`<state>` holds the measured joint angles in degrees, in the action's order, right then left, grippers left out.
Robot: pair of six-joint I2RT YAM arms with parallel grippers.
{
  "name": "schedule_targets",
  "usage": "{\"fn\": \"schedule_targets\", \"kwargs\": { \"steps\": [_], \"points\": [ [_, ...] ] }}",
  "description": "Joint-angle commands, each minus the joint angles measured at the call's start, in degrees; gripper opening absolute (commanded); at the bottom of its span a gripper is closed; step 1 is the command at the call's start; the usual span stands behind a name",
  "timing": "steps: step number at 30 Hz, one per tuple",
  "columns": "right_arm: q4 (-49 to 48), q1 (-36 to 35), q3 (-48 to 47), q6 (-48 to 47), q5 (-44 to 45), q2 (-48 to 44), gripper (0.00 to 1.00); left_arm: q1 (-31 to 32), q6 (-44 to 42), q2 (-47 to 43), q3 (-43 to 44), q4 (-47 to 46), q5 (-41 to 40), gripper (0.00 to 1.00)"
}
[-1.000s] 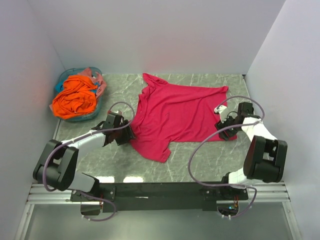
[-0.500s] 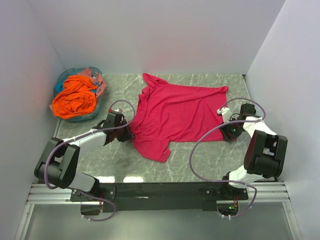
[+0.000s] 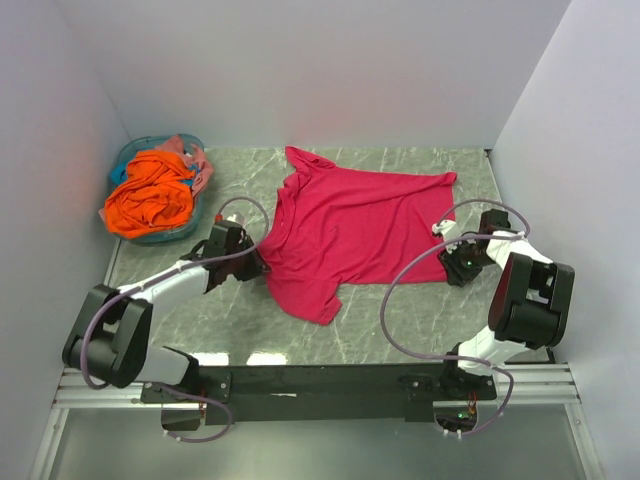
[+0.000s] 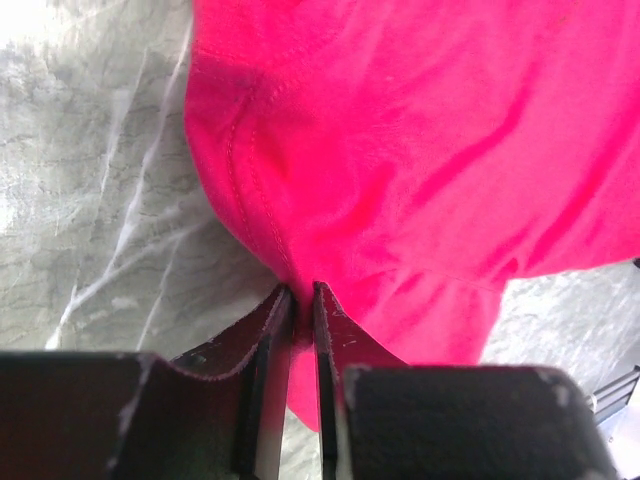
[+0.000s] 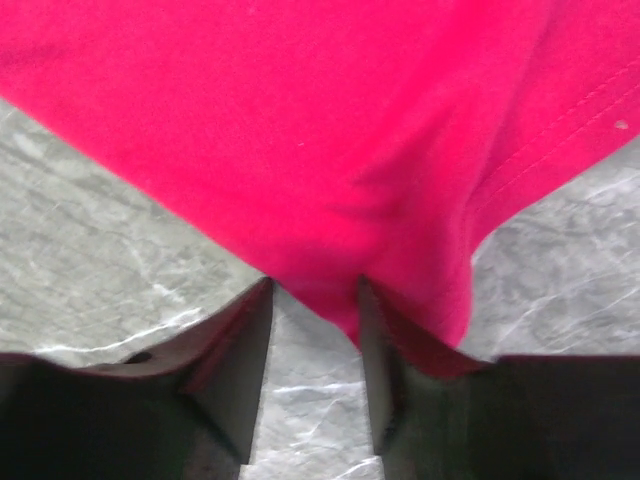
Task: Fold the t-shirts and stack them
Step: Flatten the tshirt out
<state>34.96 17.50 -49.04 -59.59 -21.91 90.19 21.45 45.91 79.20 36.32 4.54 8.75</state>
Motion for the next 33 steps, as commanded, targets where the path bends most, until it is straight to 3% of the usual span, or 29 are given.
{"fn": "schedule_targets", "kwargs": {
  "steps": [1, 4, 5, 8, 16, 19, 26, 33],
  "points": [
    [0.8, -0.1, -1.4, -0.2, -0.1, 2.0, 0.43, 0.1, -1.5, -4.1, -0.5, -0.2, 0.0, 0.20],
    [1.9, 0.0, -1.9, 0.1, -0.5, 2.1, 0.24, 0.1, -2.1, -6.2, -1.0, 0.5, -0.1, 0.20],
    [2.4, 0.1, -2.1, 0.4, -1.0, 1.4, 0.14, 0.2, -2.1, -6.8, -1.1, 0.6, -0.1, 0.20],
    [4.8, 0.1, -2.6, 1.0, -2.5, -2.5, 0.00, 0.2, -2.4, -9.6, -1.2, 1.5, -0.3, 0.17],
    [17.1, 0.0, -4.8, 1.6, -9.7, -25.8, 0.00, 0.1, -3.1, -23.1, 2.6, 6.4, -2.0, 0.15],
    [19.0, 0.0, -12.9, 4.9, -9.5, -31.4, 0.00, -0.1, -4.4, -27.2, 9.4, 8.7, -2.3, 0.15],
    [19.3, 0.0, -43.5, 17.7, -13.2, -34.3, 0.00, -0.2, -7.5, -31.1, 29.4, 7.5, 2.4, 0.15],
    [12.7, 0.1, -60.1, 29.4, -13.6, -35.5, 0.00, -0.3, -9.1, -35.2, 44.4, 3.1, 3.5, 0.15]
  ]
}}
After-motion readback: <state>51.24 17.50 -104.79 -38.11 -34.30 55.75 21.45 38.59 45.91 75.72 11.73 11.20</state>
